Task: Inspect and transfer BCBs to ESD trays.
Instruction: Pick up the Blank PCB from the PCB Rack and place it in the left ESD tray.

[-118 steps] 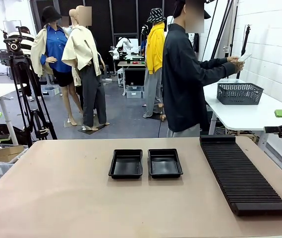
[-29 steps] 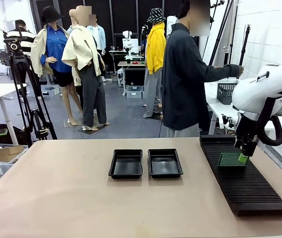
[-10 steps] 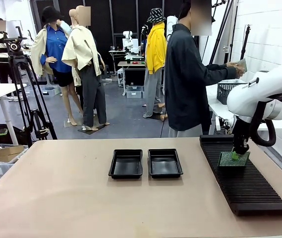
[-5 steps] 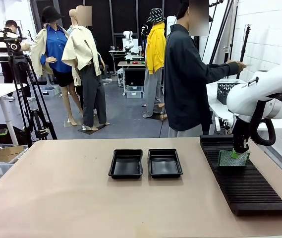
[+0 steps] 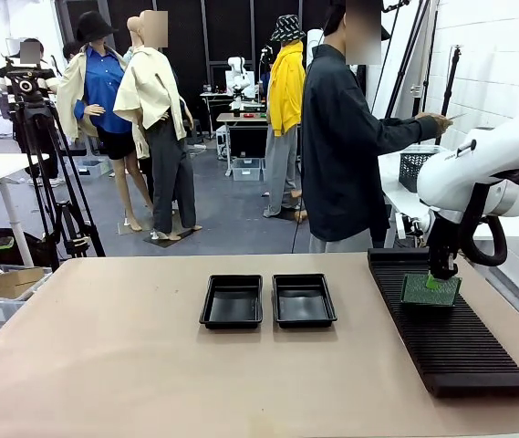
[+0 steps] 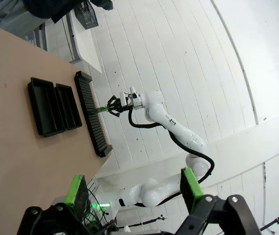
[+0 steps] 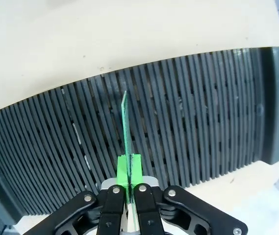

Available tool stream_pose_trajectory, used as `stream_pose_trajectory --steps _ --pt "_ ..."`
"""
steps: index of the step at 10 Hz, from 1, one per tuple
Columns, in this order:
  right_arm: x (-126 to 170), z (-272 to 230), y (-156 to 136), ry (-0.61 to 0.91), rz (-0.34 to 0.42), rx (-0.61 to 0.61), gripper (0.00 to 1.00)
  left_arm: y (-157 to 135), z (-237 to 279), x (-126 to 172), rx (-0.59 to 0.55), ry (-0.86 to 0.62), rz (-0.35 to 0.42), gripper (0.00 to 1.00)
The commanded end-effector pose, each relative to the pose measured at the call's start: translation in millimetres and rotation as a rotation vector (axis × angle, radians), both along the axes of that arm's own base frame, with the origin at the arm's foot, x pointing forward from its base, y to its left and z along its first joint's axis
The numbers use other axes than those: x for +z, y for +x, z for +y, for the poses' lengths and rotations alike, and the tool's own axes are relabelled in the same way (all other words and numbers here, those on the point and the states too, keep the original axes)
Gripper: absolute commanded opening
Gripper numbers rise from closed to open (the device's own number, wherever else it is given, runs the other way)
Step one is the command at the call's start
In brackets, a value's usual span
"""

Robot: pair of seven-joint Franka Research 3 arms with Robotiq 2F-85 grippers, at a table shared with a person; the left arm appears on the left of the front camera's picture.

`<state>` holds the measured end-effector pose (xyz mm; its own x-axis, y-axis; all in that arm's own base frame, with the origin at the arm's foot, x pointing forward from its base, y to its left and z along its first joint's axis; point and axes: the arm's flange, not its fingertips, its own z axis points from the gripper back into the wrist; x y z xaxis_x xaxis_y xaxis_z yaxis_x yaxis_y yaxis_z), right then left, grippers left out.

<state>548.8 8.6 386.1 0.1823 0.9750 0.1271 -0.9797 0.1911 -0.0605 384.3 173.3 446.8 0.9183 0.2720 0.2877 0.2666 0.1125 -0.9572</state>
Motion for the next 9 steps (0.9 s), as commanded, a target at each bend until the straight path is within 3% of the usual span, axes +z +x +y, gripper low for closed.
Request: stream_pose_trajectory --steps 1,6,9 --pt "24 4 0 -0.042 -0.02 0.002 0.0 -2 1 2 0.006 0.001 -0.004 1.0" --pt "69 23 -13 -0.113 -0.072 0.042 0.0 -2 1 2 0.006 0.001 -0.004 1.0" --pt "74 25 -15 -0.108 -0.052 0.031 0.0 -2 1 2 0.006 0.001 -0.004 1.0"
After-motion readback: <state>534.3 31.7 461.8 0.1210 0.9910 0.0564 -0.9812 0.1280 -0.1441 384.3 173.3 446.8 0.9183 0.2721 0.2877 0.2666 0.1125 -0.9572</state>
